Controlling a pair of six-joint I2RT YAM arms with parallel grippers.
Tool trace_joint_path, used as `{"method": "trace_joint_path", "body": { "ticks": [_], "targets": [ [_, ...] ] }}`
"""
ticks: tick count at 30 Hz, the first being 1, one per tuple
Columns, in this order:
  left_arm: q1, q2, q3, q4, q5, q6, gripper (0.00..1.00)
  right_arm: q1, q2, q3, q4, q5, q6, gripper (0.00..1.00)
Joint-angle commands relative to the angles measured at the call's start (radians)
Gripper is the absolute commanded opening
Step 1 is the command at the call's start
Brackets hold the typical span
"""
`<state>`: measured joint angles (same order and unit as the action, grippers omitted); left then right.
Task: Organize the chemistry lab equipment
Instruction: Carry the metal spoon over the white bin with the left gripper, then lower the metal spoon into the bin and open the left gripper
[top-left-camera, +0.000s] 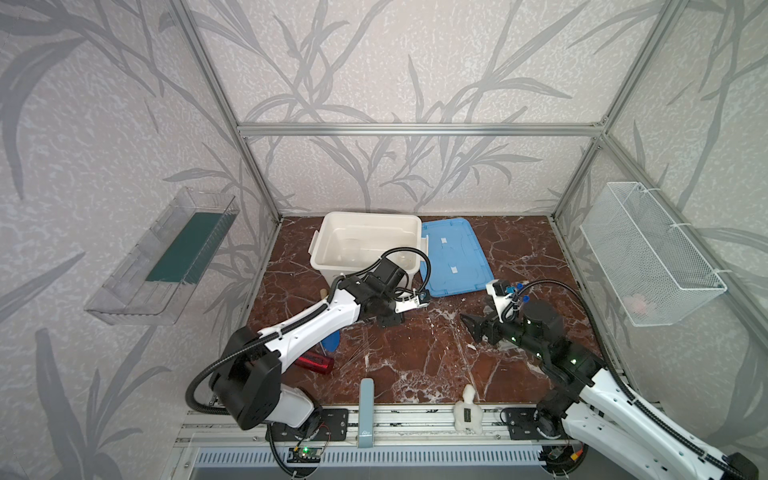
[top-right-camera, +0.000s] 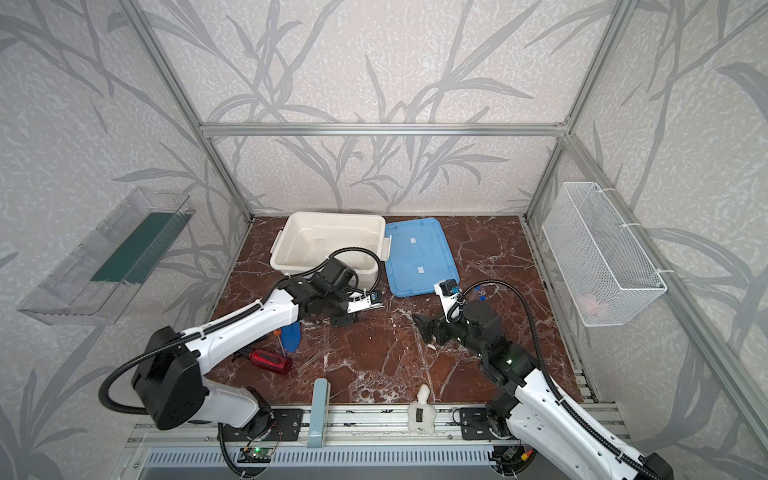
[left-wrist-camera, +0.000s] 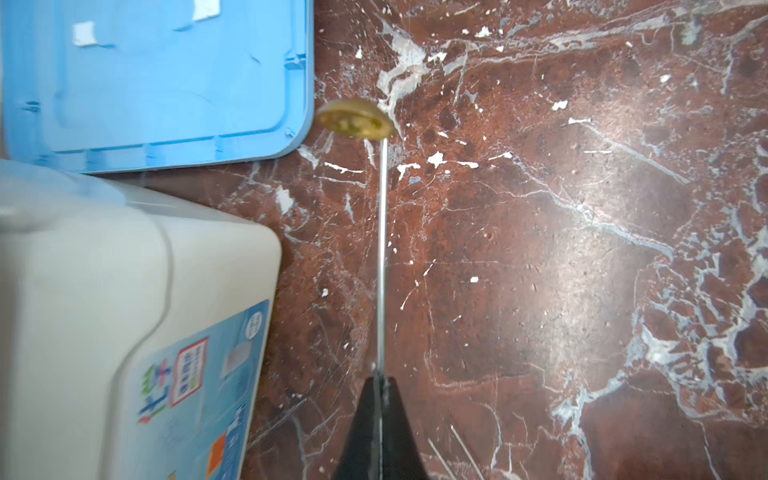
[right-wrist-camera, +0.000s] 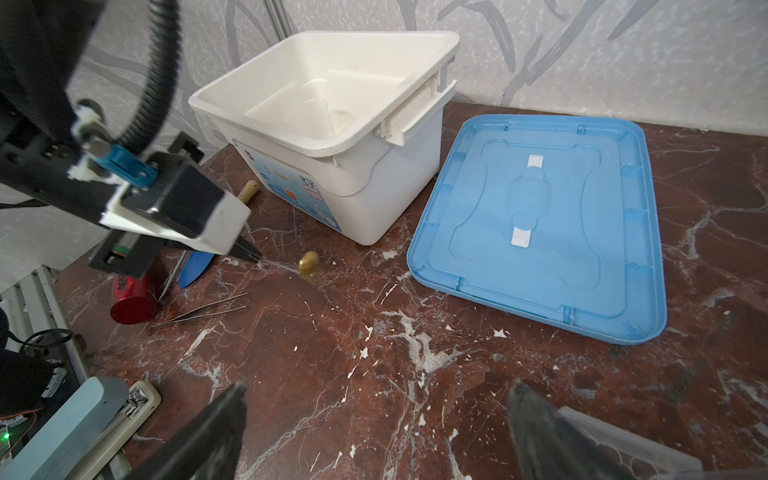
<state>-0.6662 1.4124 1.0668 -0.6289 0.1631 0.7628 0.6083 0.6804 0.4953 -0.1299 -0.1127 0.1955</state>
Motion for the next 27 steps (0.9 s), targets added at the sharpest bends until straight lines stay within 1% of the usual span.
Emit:
{"method": "trace_joint_path", "body": {
  "ticks": [1,5,8,12,13,15,18,19,22,25,27],
  "targets": [
    [0.007,-0.101,0.071,-0.076,-0.051,0.102,0.00,0.000,0.003,0.031,0.023,0.005,0.006,0.96],
    [0.069,-0.090,0.235,-0.186,-0.039,0.144,0.00,0.000,0.022,0.055,0.044,-0.006,0.016,0.96],
    [0.094,-0.060,0.333,-0.218,-0.069,0.205,0.00,-0.001,0.052,0.075,0.074,-0.030,0.027,0.95],
    [0.185,0.021,0.492,-0.284,-0.026,0.246,0.00,0.000,0.127,0.160,0.078,-0.089,0.026,0.95],
    [0.205,0.044,0.519,-0.291,-0.033,0.265,0.00,0.000,0.149,0.183,0.083,-0.099,0.027,0.94],
    [0.233,0.088,0.552,-0.314,-0.039,0.319,0.00,0.000,0.189,0.228,0.085,-0.120,0.025,0.94],
    [0.270,0.164,0.596,-0.333,-0.027,0.335,0.00,0.001,0.244,0.283,0.085,-0.147,0.024,0.93],
    [0.275,0.185,0.597,-0.324,-0.029,0.375,0.00,0.002,0.260,0.296,0.090,-0.150,0.024,0.93],
    [0.296,0.244,0.602,-0.300,-0.023,0.422,0.00,0.001,0.311,0.340,0.113,-0.149,-0.001,0.94],
    [0.320,0.311,0.664,-0.324,0.030,0.425,0.00,0.001,0.385,0.453,0.073,-0.162,-0.054,0.93],
    [0.327,0.344,0.673,-0.314,0.048,0.438,0.00,0.000,0.422,0.499,0.075,-0.165,-0.042,0.93]
  ]
}}
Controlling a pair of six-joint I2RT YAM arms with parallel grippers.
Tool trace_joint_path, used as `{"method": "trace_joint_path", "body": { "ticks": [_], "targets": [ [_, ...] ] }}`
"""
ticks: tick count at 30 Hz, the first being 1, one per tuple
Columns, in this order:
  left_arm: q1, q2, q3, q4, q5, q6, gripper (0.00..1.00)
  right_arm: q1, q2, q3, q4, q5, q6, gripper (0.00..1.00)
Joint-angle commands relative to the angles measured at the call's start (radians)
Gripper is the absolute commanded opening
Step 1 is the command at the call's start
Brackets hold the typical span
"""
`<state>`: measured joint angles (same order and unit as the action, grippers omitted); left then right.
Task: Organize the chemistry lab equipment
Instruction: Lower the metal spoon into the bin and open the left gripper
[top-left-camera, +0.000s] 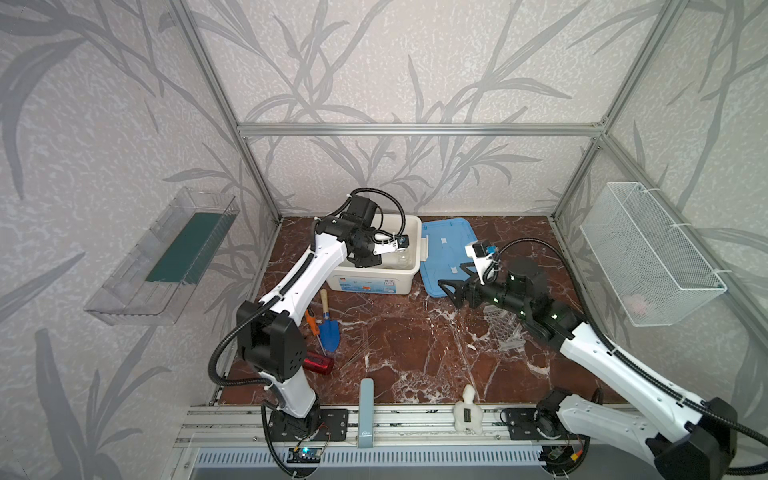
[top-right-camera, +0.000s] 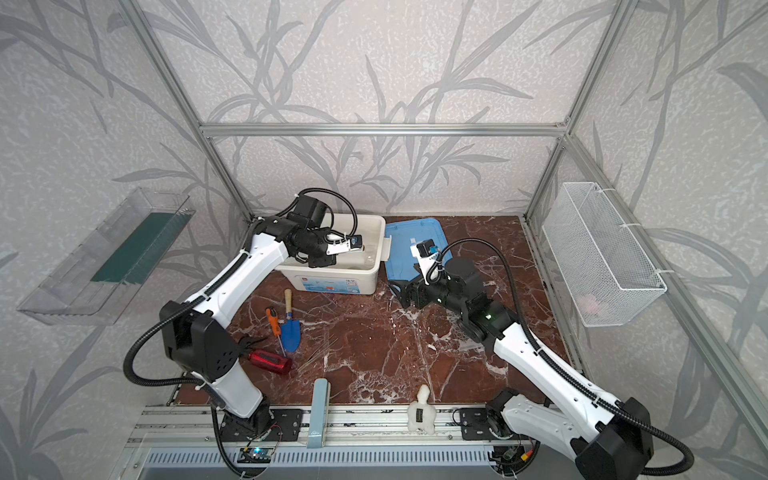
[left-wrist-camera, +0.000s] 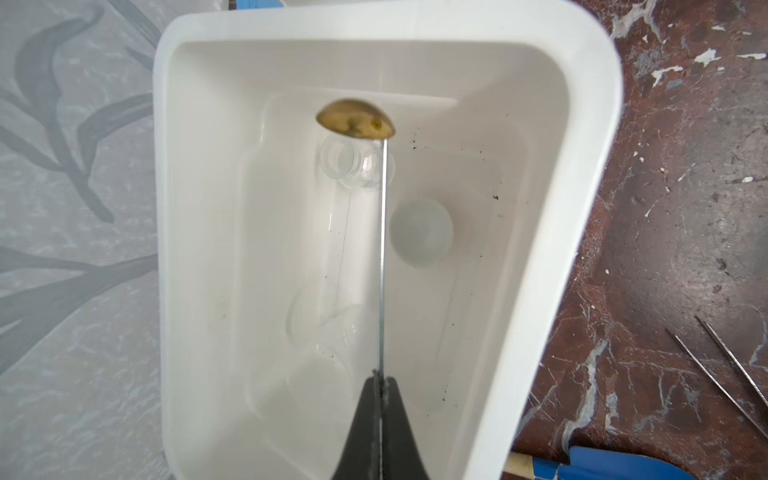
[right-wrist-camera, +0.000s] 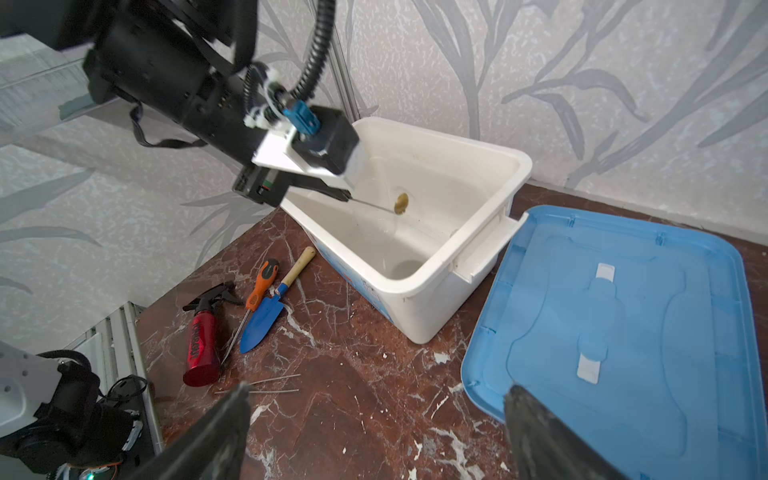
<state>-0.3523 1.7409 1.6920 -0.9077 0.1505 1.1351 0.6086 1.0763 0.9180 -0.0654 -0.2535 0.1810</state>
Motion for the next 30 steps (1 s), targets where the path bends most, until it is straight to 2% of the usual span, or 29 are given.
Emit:
{"method": "trace_joint_path", "body": {
  "ticks": [1,8,15,23,30],
  "targets": [
    [0.013,0.031,0.051,-0.036,0.067,0.079,0.00,0.000,0.038,0.083,0.033,-0.031,-0.014,0.94],
    [0.018,0.131,0.068,-0.044,0.101,0.088,0.00,-0.001,0.076,0.040,0.124,-0.035,0.057,0.93],
    [0.017,0.166,-0.010,-0.007,0.129,0.065,0.00,-0.001,0.057,0.001,0.137,0.010,0.054,0.93],
    [0.024,0.231,-0.049,0.067,0.159,0.025,0.00,-0.001,0.064,-0.010,0.138,0.009,0.071,0.93],
    [0.031,0.275,-0.075,0.098,0.201,-0.016,0.00,-0.001,0.050,-0.043,0.139,0.055,0.052,0.94]
  ]
}}
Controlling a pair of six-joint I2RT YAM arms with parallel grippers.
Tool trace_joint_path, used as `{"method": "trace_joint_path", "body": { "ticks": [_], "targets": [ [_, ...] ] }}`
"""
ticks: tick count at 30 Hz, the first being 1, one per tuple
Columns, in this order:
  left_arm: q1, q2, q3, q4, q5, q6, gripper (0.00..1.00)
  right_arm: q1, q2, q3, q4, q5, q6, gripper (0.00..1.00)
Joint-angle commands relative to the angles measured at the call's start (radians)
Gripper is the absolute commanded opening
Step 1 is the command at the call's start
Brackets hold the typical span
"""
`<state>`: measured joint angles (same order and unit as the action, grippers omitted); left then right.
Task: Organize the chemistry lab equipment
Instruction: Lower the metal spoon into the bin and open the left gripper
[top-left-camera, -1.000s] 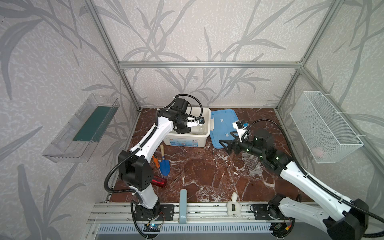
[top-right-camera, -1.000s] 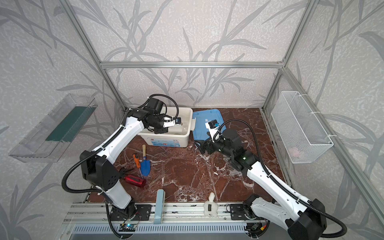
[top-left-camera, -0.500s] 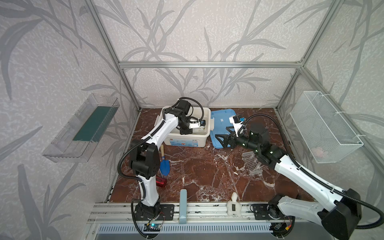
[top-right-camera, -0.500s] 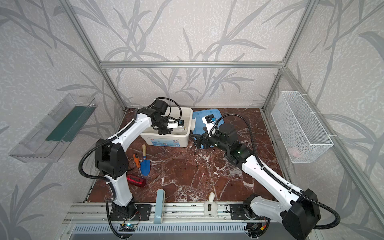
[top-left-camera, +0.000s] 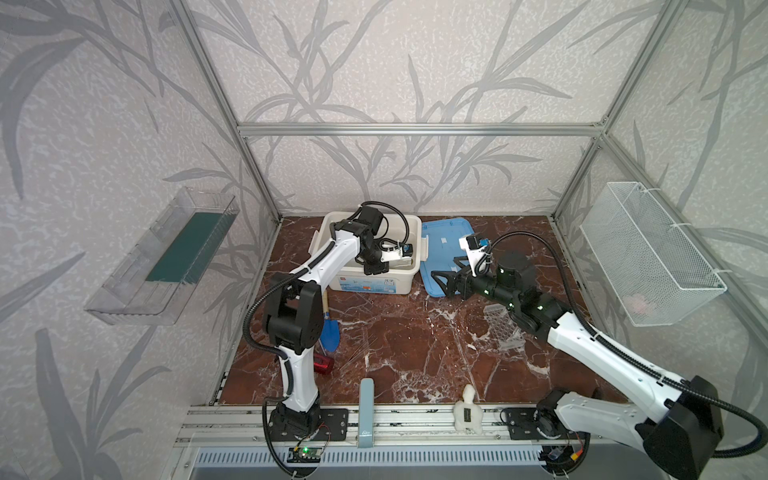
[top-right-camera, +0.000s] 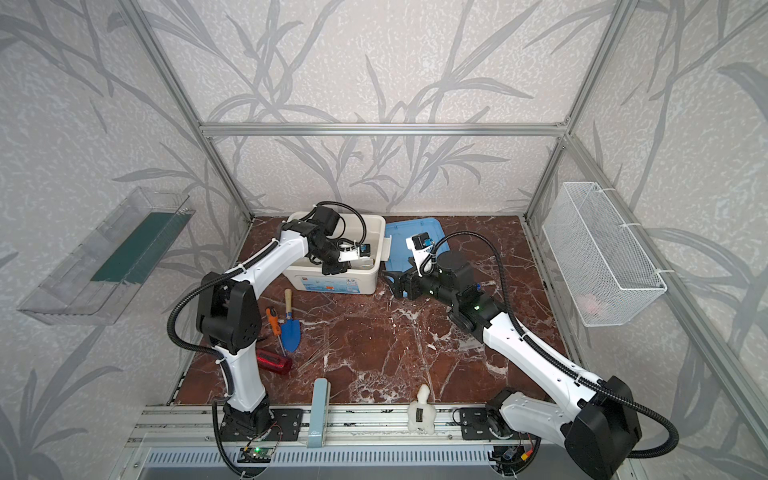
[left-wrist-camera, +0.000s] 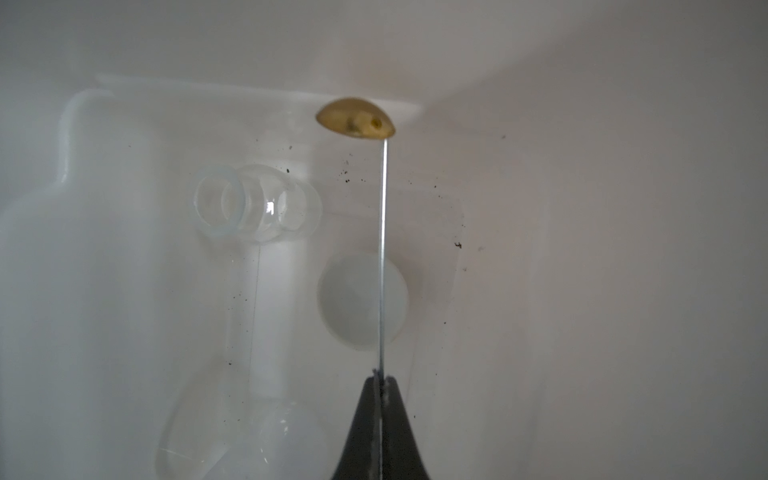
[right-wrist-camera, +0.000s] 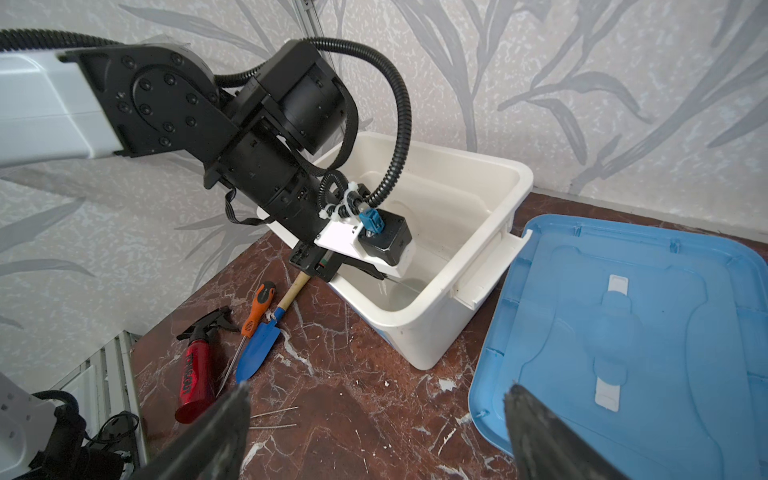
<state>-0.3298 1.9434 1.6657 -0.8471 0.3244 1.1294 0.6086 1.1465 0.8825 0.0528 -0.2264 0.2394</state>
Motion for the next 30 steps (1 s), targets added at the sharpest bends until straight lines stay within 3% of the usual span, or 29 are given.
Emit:
{"method": "trace_joint_path", "body": {
  "ticks": [1,15,19,30],
  "targets": [
    [0.011,0.075,-0.053,0.054,0.030,-0.015,0.00,-0.001,-0.022,-0.010,0.020,0.029,-0.007,0.94],
    [0.012,0.141,-0.064,0.081,-0.012,0.001,0.10,-0.001,-0.046,-0.053,0.018,0.071,-0.025,0.95],
    [0.012,0.138,-0.081,0.107,-0.019,-0.005,0.19,-0.001,-0.035,-0.053,0.024,0.070,-0.013,0.95],
    [0.014,0.108,-0.069,0.129,-0.063,-0.045,0.21,-0.001,-0.038,-0.060,0.023,0.075,-0.006,0.95]
  ]
}}
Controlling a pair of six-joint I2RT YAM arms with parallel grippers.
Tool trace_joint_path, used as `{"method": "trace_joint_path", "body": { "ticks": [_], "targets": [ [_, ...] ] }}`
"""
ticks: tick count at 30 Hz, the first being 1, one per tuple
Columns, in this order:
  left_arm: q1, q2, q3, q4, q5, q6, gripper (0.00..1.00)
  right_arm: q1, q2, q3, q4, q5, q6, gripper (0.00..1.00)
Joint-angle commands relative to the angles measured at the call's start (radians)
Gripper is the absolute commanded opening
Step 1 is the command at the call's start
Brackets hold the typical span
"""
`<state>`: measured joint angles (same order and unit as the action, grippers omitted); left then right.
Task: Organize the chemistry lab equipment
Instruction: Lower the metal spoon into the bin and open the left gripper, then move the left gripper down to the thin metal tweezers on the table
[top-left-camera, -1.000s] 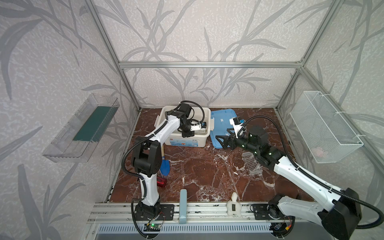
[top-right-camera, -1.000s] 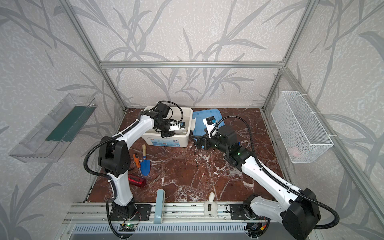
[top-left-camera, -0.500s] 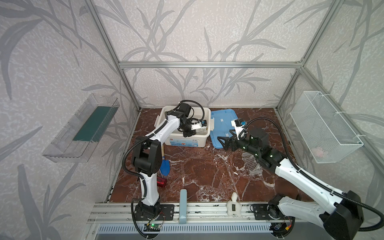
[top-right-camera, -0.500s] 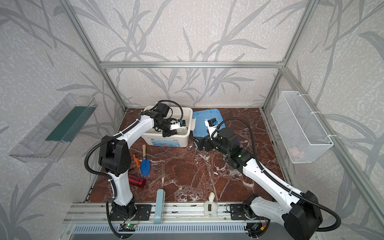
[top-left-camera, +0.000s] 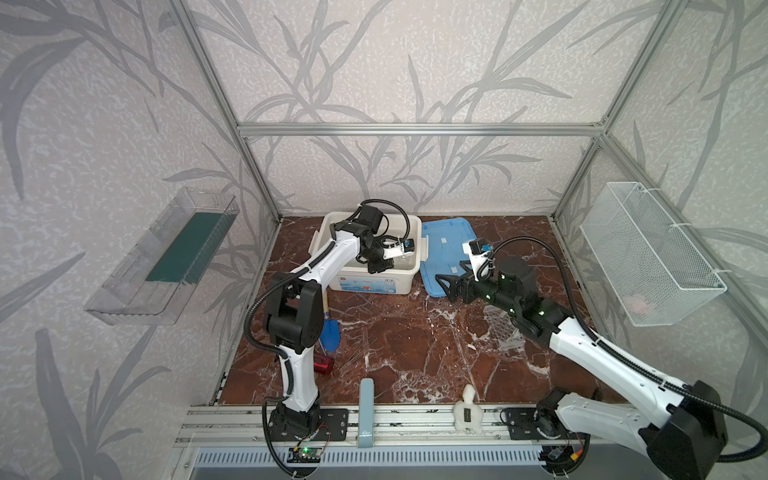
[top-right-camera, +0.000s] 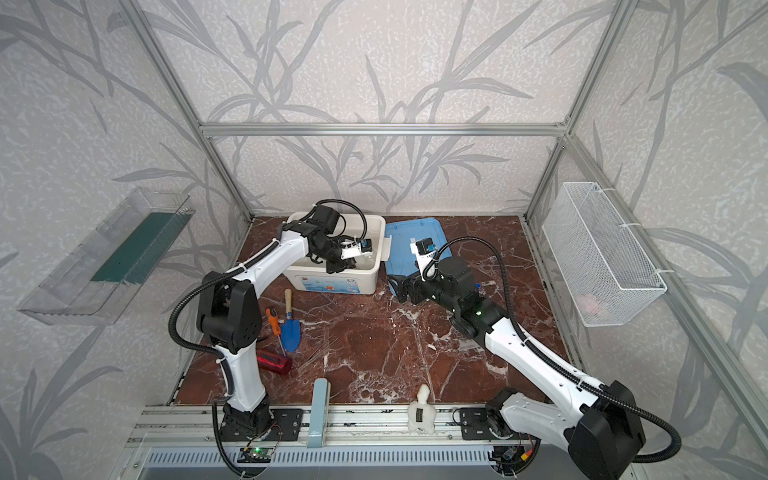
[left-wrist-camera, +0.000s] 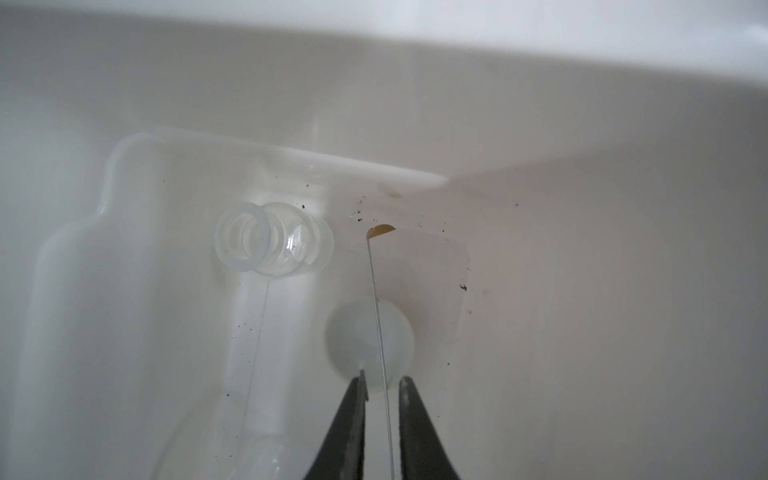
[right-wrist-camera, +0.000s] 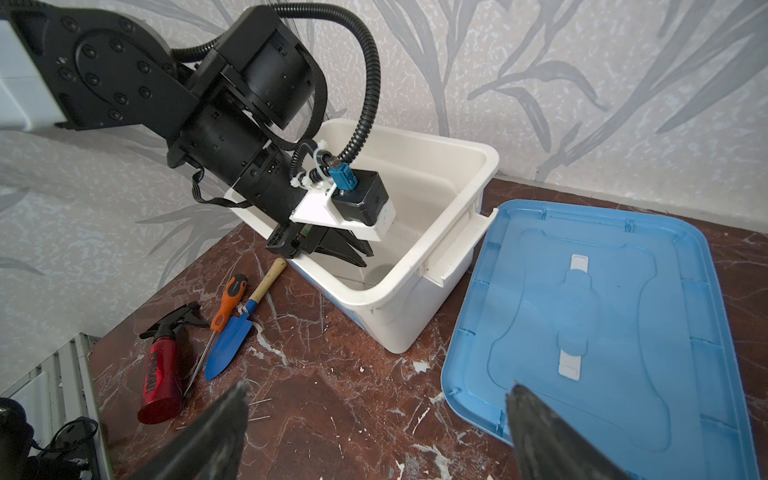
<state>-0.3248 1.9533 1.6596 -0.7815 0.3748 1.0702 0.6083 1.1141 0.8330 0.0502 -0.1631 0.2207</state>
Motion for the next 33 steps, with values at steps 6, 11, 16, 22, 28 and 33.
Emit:
{"method": "trace_joint_path", "body": {
  "ticks": [6,11,16,22,28,33],
  "targets": [
    [0.009,-0.017,-0.068,0.134,-0.089,-0.055,0.37,-0.001,-0.014,-0.005,0.016,0.012,0.016,0.95],
    [0.007,-0.169,-0.093,0.244,-0.063,-0.151,0.57,-0.002,-0.047,0.001,-0.016,0.018,0.013,0.96],
    [0.007,-0.355,-0.187,0.367,0.026,-0.263,0.62,-0.001,-0.102,0.001,-0.080,0.043,0.008,0.99],
    [0.006,-0.509,-0.198,0.380,-0.013,-0.587,0.78,-0.002,-0.167,-0.013,-0.169,0.049,0.006,0.99],
    [0.000,-0.644,-0.104,0.063,-0.082,-1.085,0.75,-0.002,-0.259,-0.081,-0.221,0.048,0.015,0.99],
    [-0.070,-0.820,-0.268,-0.134,-0.173,-1.176,0.70,-0.002,-0.341,-0.154,-0.206,0.026,0.024,0.99]
  ]
}}
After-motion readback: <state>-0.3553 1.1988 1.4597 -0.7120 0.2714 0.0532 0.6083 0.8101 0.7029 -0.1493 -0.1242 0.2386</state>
